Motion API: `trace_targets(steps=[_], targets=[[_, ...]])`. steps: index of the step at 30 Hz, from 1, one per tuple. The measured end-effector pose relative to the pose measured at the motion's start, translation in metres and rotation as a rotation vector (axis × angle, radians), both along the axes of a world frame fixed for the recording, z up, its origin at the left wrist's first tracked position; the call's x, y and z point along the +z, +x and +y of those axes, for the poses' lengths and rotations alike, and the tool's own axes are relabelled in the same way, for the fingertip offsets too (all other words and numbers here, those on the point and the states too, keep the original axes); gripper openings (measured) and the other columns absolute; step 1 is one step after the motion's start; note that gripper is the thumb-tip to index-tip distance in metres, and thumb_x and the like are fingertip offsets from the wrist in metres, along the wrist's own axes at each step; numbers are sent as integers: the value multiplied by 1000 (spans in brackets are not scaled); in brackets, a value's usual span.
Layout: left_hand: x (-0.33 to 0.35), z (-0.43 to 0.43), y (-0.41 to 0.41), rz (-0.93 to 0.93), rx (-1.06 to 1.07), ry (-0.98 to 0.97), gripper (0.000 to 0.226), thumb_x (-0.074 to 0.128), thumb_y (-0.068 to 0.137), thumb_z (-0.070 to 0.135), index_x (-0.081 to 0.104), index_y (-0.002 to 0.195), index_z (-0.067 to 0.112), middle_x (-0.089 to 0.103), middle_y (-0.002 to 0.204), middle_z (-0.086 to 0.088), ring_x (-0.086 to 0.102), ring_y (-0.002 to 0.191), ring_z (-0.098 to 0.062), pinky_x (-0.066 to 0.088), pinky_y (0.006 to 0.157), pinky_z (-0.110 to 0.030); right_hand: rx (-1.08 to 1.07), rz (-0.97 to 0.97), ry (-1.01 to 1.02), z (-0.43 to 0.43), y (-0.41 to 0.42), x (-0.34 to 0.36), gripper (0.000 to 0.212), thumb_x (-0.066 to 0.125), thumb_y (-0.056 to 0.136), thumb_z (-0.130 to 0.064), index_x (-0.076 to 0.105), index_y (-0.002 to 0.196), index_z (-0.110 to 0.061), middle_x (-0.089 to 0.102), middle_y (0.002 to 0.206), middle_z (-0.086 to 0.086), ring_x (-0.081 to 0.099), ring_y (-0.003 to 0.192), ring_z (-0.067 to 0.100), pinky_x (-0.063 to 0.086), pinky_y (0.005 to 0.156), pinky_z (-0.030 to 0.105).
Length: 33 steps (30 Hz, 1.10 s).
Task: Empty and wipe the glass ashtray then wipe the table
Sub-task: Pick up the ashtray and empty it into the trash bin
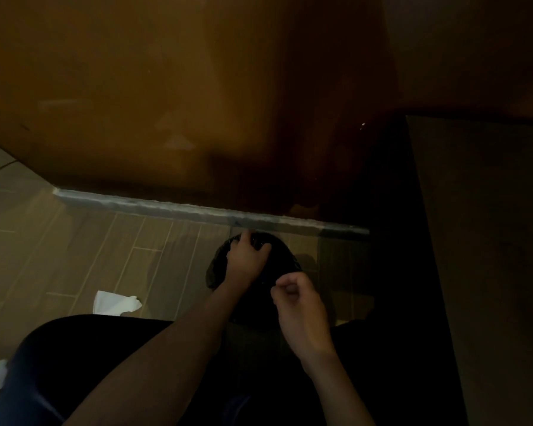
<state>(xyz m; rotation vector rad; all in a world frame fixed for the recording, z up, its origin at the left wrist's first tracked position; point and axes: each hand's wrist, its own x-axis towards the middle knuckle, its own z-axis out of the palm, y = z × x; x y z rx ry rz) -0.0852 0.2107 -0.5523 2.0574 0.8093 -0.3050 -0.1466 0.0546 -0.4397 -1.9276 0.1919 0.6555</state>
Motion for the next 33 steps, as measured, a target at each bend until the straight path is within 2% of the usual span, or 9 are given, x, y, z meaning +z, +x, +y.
trace_targets(steps=[3, 7, 11, 13, 19, 22, 25, 28, 33], targets=[[6, -3, -4, 82, -178, 199, 65, 61, 98, 47, 37, 155, 27, 42, 155, -21, 42, 138, -46, 46, 106, -63, 1, -6, -6, -1, -1, -1, 6, 59, 101, -27, 61, 106, -29, 62, 102, -10, 62, 90, 3, 47, 66, 18], [8, -5, -8, 40, -183, 168, 65, 61, 100, 44, 36, 157, 25, 42, 154, -22, 44, 136, -46, 46, 107, -58, -7, -17, -8, 1, 1, -4, 6, 60, 100, -27, 62, 106, -29, 62, 103, -9, 63, 93, 6, 53, 74, 24], [16, -9, -14, 53, -328, 288, 68, 58, 101, 45, 30, 160, 25, 38, 159, -21, 38, 141, -45, 41, 108, -59, -27, -24, -18, 5, 6, -7, 6, 59, 100, -28, 61, 105, -30, 63, 105, -8, 63, 97, 10, 56, 83, 33], [18, -9, -18, 76, -489, 423, 72, 56, 103, 46, 23, 164, 27, 29, 165, -21, 29, 149, -46, 37, 111, -65, -44, -25, -31, 6, 7, -8, 7, 59, 100, -29, 61, 107, -31, 62, 107, -8, 63, 99, 10, 56, 84, 32], [23, -4, -26, 42, -528, 451, 72, 57, 101, 47, 25, 163, 28, 31, 164, -19, 31, 149, -45, 38, 112, -68, -55, -8, -33, 5, 8, -8, 7, 59, 100, -28, 61, 107, -30, 63, 106, -8, 63, 100, 9, 55, 84, 30], [28, 0, -29, -101, -240, 174, 63, 64, 99, 41, 40, 155, 25, 50, 149, -19, 54, 130, -37, 52, 104, -50, -64, 4, -27, 8, 9, -5, 5, 59, 100, -29, 61, 105, -30, 64, 106, -7, 63, 99, 11, 55, 86, 33], [53, 0, -36, -239, -14, -261, 42, 64, 102, 28, 53, 143, 23, 63, 136, -14, 64, 108, -18, 53, 86, -25, -107, 0, 22, 10, 10, 6, 4, 60, 100, -27, 61, 103, -29, 64, 104, -5, 64, 97, 13, 54, 85, 33], [88, -2, -40, -311, 266, -733, 36, 64, 102, 27, 60, 138, 27, 65, 134, -16, 66, 117, -32, 57, 97, -46, -174, -11, 64, 6, 14, 25, 5, 60, 100, -25, 61, 104, -28, 66, 104, -3, 65, 94, 12, 56, 86, 34], [150, -19, -38, -414, 434, -1148, 51, 69, 93, 34, 62, 141, 19, 66, 141, -21, 66, 122, -40, 52, 106, -60, -252, -138, 189, -20, 33, 86, 6, 62, 98, -20, 65, 103, -23, 70, 100, 1, 68, 90, 13, 55, 77, 27]])
